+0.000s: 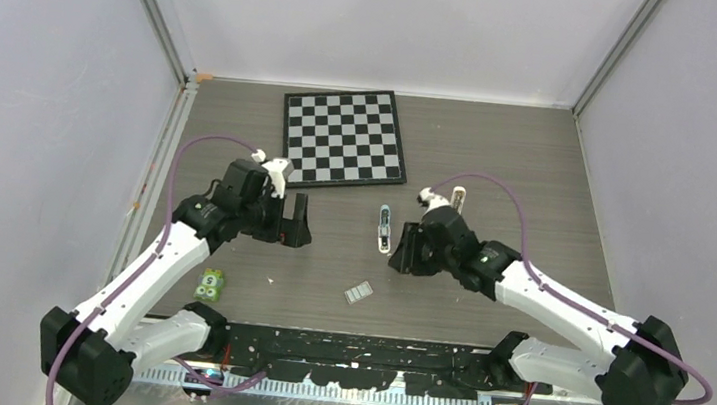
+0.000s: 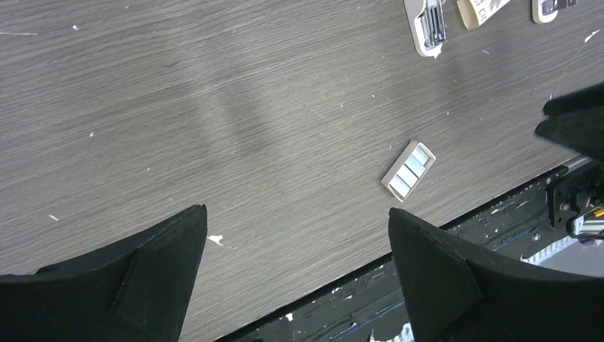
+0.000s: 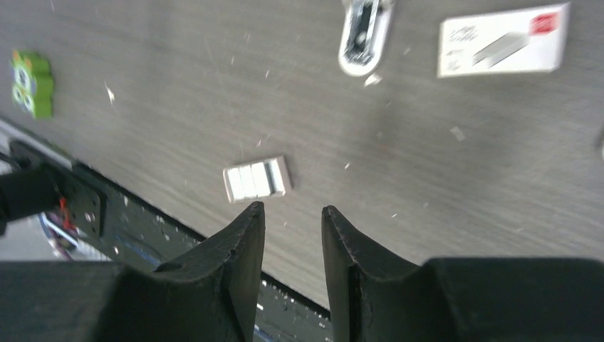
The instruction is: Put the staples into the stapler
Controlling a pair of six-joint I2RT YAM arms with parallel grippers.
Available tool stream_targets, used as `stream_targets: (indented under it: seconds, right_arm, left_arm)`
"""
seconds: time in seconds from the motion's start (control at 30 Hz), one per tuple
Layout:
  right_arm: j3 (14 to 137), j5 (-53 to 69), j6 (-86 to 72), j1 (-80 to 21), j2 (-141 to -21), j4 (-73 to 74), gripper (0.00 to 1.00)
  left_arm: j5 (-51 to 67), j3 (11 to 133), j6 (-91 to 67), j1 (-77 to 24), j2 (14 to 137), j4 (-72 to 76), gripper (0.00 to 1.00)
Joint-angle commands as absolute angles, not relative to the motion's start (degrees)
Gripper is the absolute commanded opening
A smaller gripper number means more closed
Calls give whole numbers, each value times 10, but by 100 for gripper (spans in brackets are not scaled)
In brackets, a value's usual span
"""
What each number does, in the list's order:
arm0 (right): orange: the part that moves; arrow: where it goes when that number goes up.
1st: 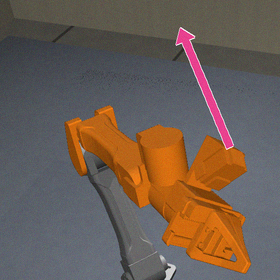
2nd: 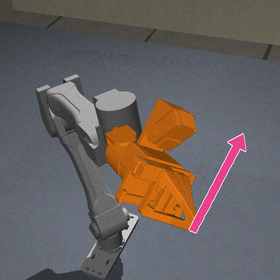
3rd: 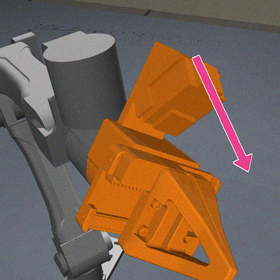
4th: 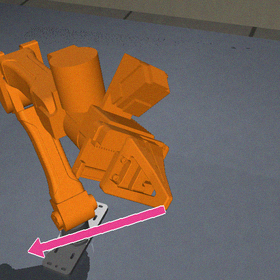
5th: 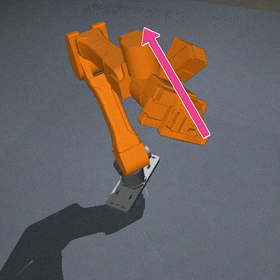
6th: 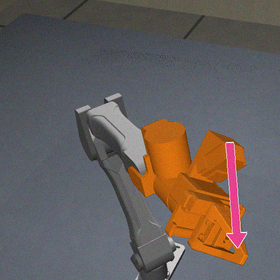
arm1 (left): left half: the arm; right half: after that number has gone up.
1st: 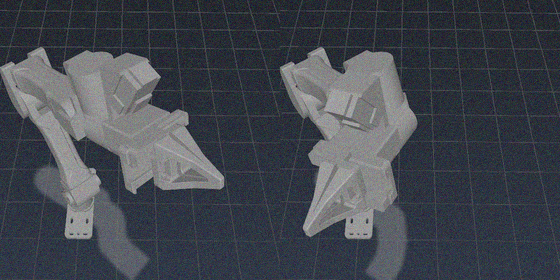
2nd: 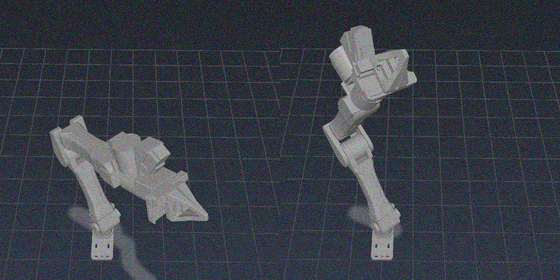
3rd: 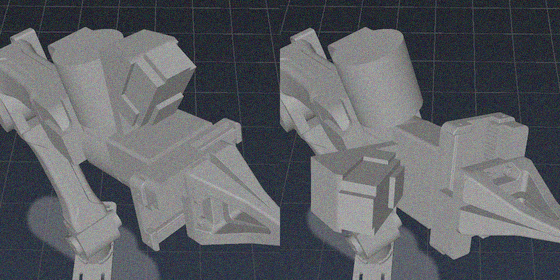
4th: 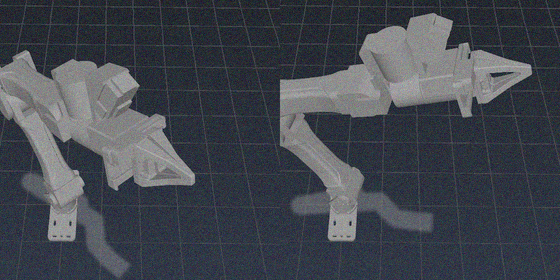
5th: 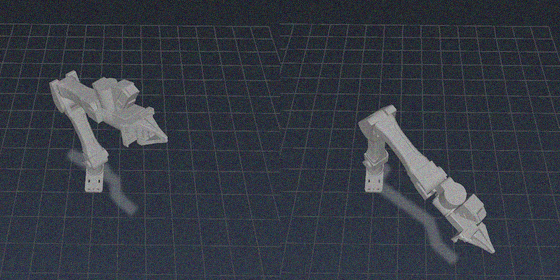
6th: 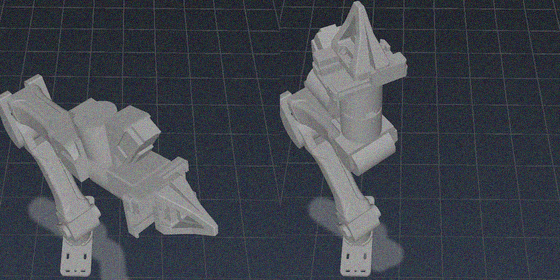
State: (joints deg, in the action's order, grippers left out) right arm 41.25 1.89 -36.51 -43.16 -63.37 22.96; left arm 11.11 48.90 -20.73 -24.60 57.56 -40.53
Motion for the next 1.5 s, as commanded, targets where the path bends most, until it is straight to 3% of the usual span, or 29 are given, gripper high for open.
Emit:
stream_targets:
  seconds: [0.0,0.23,0.4,0.87,1.47]
  right_arm:
    - [400,-43,-390,-494,-642,193,41]
    - [423,-27,-374,-548,-694,179,46]
    - [449,-18,-359,-568,-744,160,41]
    - [520,-28,-298,-588,-866,181,40]
    - [526,-19,-293,-596,-905,181,38]
  left_arm:
    - [94,494,-174,-244,548,-424,100]
    - [71,480,-164,-244,520,-428,100]
    - [41,493,-149,-244,516,-438,100]
    - [26,488,-142,-244,475,-439,99]
    - [21,488,-141,-244,468,-440,100]
